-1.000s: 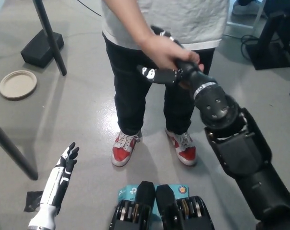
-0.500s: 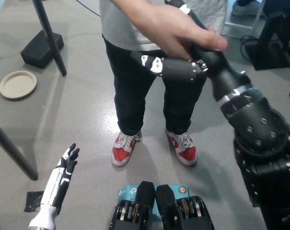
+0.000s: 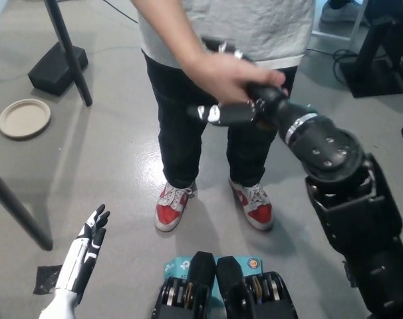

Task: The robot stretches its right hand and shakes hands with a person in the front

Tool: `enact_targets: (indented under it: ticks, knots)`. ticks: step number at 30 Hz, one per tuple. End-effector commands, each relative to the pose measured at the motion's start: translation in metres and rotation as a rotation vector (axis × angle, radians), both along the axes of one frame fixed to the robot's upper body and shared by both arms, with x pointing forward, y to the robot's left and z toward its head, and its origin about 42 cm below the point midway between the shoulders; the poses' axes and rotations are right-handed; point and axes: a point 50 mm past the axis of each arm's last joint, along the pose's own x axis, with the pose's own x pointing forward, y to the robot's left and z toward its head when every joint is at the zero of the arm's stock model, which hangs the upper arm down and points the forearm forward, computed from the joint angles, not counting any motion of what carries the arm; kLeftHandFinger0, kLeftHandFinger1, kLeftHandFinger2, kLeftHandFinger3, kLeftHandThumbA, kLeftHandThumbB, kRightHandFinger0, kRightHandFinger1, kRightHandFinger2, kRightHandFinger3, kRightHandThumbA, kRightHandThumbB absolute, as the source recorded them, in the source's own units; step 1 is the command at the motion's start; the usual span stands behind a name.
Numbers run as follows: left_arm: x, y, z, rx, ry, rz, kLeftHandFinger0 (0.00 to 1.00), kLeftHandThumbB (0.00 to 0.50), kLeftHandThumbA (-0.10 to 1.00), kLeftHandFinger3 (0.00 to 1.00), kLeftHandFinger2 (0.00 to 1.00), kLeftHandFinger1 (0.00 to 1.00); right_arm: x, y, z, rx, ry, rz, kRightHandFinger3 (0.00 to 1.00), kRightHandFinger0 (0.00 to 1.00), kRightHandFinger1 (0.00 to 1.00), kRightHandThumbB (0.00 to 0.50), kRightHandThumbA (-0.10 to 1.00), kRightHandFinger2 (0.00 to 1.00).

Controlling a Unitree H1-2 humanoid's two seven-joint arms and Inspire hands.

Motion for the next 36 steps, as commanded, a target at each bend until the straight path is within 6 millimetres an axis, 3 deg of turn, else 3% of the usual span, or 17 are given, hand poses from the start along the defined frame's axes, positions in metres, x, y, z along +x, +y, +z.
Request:
enact_targets:
  ticks: [1,4,8,12,14,19,22,23,25,28,29,34,36]
  knots:
    - [-0.001,0.002,0.009,0.017,-0.052,-0.016,1.00,0.085,1.00,1.00,1.00,1.00,0.059,0.008,-0.023,-0.134,0.092,-0.070,1.00,1.00,1.00,0.480,0.79,1.00]
    - [0.004,0.002,0.013,0.036,-0.063,-0.022,1.00,0.082,1.00,1.00,1.00,1.00,0.061,0.006,-0.032,-0.144,0.113,-0.065,1.00,1.00,1.00,0.479,0.80,1.00]
    - [-0.003,0.001,0.011,0.054,-0.047,-0.026,1.00,0.095,1.00,1.00,1.00,1.00,0.052,0.004,-0.059,-0.140,0.138,-0.073,1.00,1.00,1.00,0.483,0.79,1.00]
    - [-0.002,0.002,0.012,0.045,-0.046,-0.028,1.00,0.102,1.00,1.00,1.00,1.00,0.042,-0.005,-0.065,-0.081,0.087,-0.065,1.00,1.00,1.00,0.480,0.77,1.00]
    - [0.000,0.003,0.014,0.043,-0.048,-0.024,1.00,0.098,1.00,1.00,1.00,1.00,0.033,-0.010,-0.059,-0.046,0.038,-0.049,1.00,1.00,1.00,0.479,0.82,1.00]
    - [0.001,0.000,0.016,0.069,-0.056,-0.038,1.00,0.088,1.00,1.00,1.00,1.00,-0.007,-0.029,-0.039,0.061,-0.080,-0.028,1.00,1.00,1.00,0.480,0.85,1.00]
    - [0.005,0.001,0.018,0.081,-0.066,-0.043,1.00,0.087,1.00,1.00,1.00,1.00,-0.032,-0.042,-0.030,0.141,-0.160,0.003,1.00,1.00,1.00,0.446,0.88,1.00]
    - [0.007,0.001,0.019,0.071,-0.069,-0.037,1.00,0.105,1.00,1.00,1.00,1.00,-0.051,-0.049,-0.026,0.179,-0.215,0.007,1.00,1.00,1.00,0.449,0.93,1.00]
    - [0.009,0.001,0.020,0.070,-0.077,-0.037,1.00,0.097,1.00,1.00,1.00,1.00,-0.072,-0.057,-0.021,0.230,-0.267,0.019,1.00,1.00,1.00,0.439,0.93,1.00]
    - [0.009,0.002,0.020,0.066,-0.077,-0.038,1.00,0.079,1.00,1.00,1.00,1.00,-0.106,-0.071,-0.018,0.311,-0.309,0.005,1.00,1.00,1.00,0.497,0.95,1.00]
    - [0.009,0.001,0.020,0.071,-0.079,-0.037,1.00,0.077,1.00,1.00,1.00,1.00,-0.117,-0.078,-0.017,0.317,-0.334,-0.007,1.00,1.00,1.00,0.490,0.98,1.00]
    - [0.008,0.003,0.018,0.072,-0.080,-0.037,1.00,0.090,1.00,1.00,1.00,1.00,-0.135,-0.106,-0.032,0.369,-0.381,-0.063,1.00,1.00,1.00,0.426,0.97,1.00]
    - [0.007,0.003,0.018,0.065,-0.077,-0.035,1.00,0.088,1.00,1.00,1.00,1.00,-0.133,-0.119,-0.049,0.390,-0.354,-0.106,1.00,1.00,1.00,0.441,1.00,1.00]
